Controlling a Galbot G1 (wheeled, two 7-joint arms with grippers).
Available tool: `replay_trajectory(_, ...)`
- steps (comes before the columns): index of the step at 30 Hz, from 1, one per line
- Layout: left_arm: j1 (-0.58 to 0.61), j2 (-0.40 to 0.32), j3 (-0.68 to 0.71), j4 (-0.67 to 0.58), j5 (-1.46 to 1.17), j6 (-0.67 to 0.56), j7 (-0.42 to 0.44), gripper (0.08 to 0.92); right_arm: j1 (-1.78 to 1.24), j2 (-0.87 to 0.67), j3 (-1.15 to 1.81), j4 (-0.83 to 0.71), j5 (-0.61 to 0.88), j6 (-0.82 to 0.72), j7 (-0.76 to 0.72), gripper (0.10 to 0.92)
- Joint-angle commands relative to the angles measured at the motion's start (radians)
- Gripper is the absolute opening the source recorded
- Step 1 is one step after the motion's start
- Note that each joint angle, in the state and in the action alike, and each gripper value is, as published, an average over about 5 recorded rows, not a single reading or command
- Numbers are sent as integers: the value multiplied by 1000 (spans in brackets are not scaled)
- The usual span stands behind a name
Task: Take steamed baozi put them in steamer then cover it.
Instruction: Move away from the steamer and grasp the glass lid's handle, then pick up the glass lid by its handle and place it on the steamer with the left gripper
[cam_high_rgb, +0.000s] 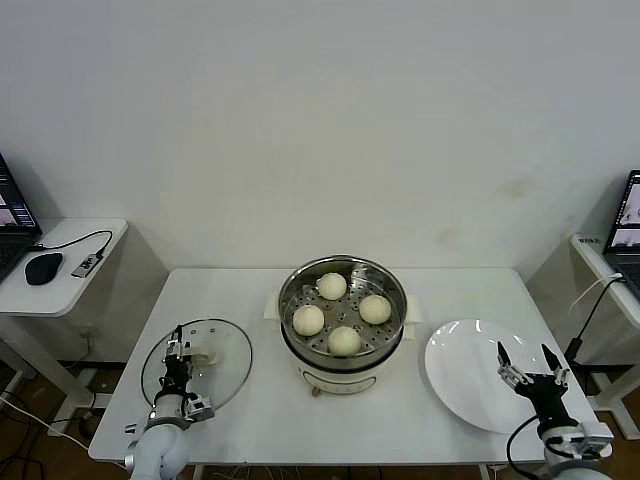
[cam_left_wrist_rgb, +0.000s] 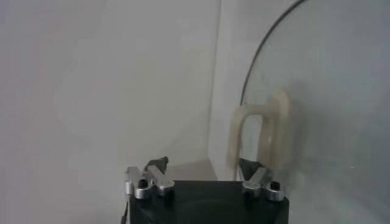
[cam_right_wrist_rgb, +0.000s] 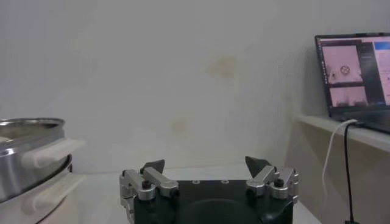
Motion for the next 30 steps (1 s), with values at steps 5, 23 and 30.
replay_trajectory(5,-5,1,0,44,-21,-32,-16,454,-13,5,7,8,-10,1,-2,823)
replay_trajectory(23,157,26,8,-381,-155,207,73,147,31,31,6,12,2,-13,5,823)
replay_trajectory(30,187,50,50,-500,-23,424,57,147,42,31,8,13,9,-24,11,823)
